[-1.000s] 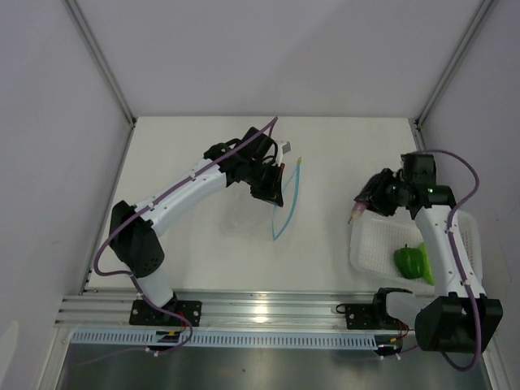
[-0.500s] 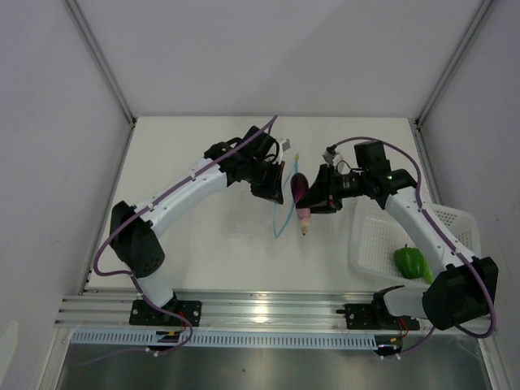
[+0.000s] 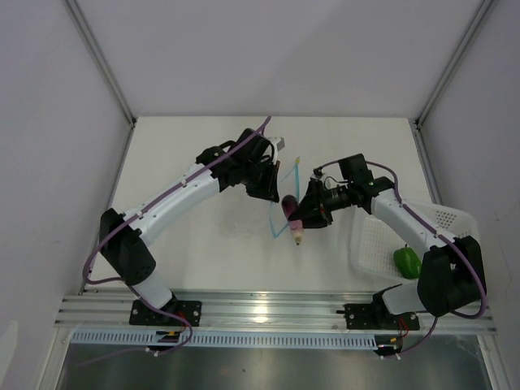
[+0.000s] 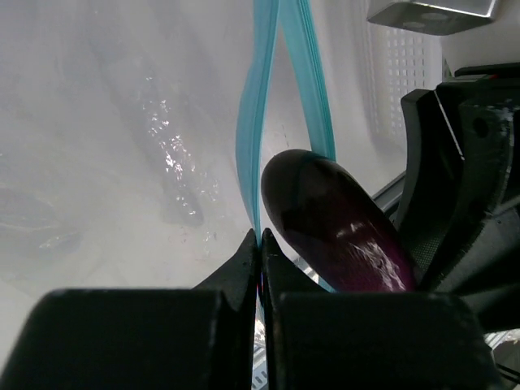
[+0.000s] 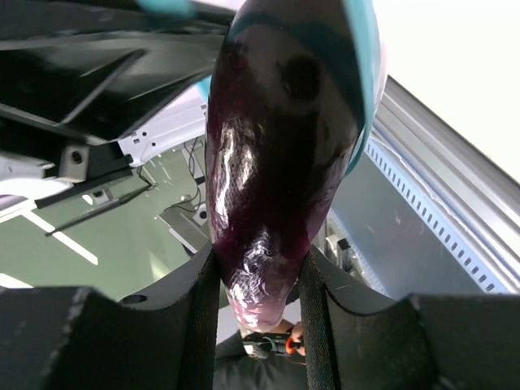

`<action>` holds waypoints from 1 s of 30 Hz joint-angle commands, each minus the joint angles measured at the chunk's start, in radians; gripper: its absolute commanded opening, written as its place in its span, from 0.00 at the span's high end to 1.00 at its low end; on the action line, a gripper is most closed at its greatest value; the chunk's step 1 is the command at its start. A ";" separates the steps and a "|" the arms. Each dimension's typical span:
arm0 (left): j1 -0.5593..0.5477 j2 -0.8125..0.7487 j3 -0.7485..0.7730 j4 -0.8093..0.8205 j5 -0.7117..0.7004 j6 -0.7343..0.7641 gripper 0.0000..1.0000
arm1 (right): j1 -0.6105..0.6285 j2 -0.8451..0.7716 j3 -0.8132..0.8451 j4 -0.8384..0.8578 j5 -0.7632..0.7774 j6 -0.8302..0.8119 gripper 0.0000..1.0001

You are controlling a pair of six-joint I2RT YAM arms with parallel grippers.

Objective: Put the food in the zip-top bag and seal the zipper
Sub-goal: Place the fake vegetable in the zipper food storage bag.

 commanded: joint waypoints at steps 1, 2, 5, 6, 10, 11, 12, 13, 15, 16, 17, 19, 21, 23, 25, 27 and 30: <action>-0.009 -0.058 -0.008 0.036 -0.022 -0.015 0.99 | -0.006 -0.017 -0.023 0.021 0.001 0.045 1.00; -0.009 -0.061 -0.014 0.041 -0.009 -0.013 0.99 | -0.007 -0.011 -0.030 0.021 0.007 0.042 1.00; -0.014 -0.073 -0.024 0.058 0.032 -0.007 1.00 | -0.015 0.004 -0.018 0.033 0.044 0.045 1.00; -0.017 -0.078 -0.033 0.062 0.044 -0.004 0.99 | -0.015 0.013 -0.006 0.036 0.056 0.044 1.00; -0.022 -0.087 -0.054 0.079 0.089 -0.013 0.99 | -0.018 0.062 0.097 -0.005 0.128 0.001 1.00; -0.023 -0.087 -0.056 0.081 0.095 -0.015 1.00 | -0.017 0.070 0.115 -0.008 0.149 -0.002 1.00; -0.026 -0.090 -0.050 0.081 0.100 -0.016 1.00 | -0.020 0.085 0.144 -0.019 0.163 -0.005 1.00; -0.028 -0.092 -0.059 0.081 0.103 -0.019 0.99 | -0.021 0.095 0.157 -0.022 0.175 -0.008 1.00; -0.028 -0.098 -0.059 0.087 0.110 -0.024 1.00 | -0.020 0.117 0.177 -0.033 0.211 -0.013 0.99; -0.029 -0.101 -0.059 0.087 0.116 -0.029 0.99 | -0.018 0.125 0.193 -0.036 0.226 -0.017 0.98; -0.029 -0.102 -0.059 0.093 0.119 -0.032 0.99 | -0.018 0.131 0.201 -0.042 0.241 -0.021 0.97; -0.029 -0.108 -0.056 0.095 0.126 -0.042 1.00 | -0.014 0.148 0.223 -0.062 0.306 -0.045 0.95; -0.029 -0.110 -0.056 0.099 0.127 -0.049 0.99 | -0.004 0.157 0.247 -0.109 0.356 -0.080 0.82; -0.029 -0.110 -0.053 0.098 0.136 -0.062 0.99 | 0.014 0.164 0.272 -0.137 0.416 -0.126 0.56; -0.029 -0.105 -0.053 0.104 0.147 -0.075 0.99 | 0.025 0.165 0.276 -0.145 0.430 -0.152 0.42; -0.029 -0.105 -0.050 0.107 0.152 -0.082 0.99 | 0.035 0.158 0.279 -0.152 0.435 -0.162 0.31; -0.028 -0.098 -0.051 0.107 0.149 -0.085 1.00 | 0.046 0.132 0.279 -0.159 0.450 -0.177 0.23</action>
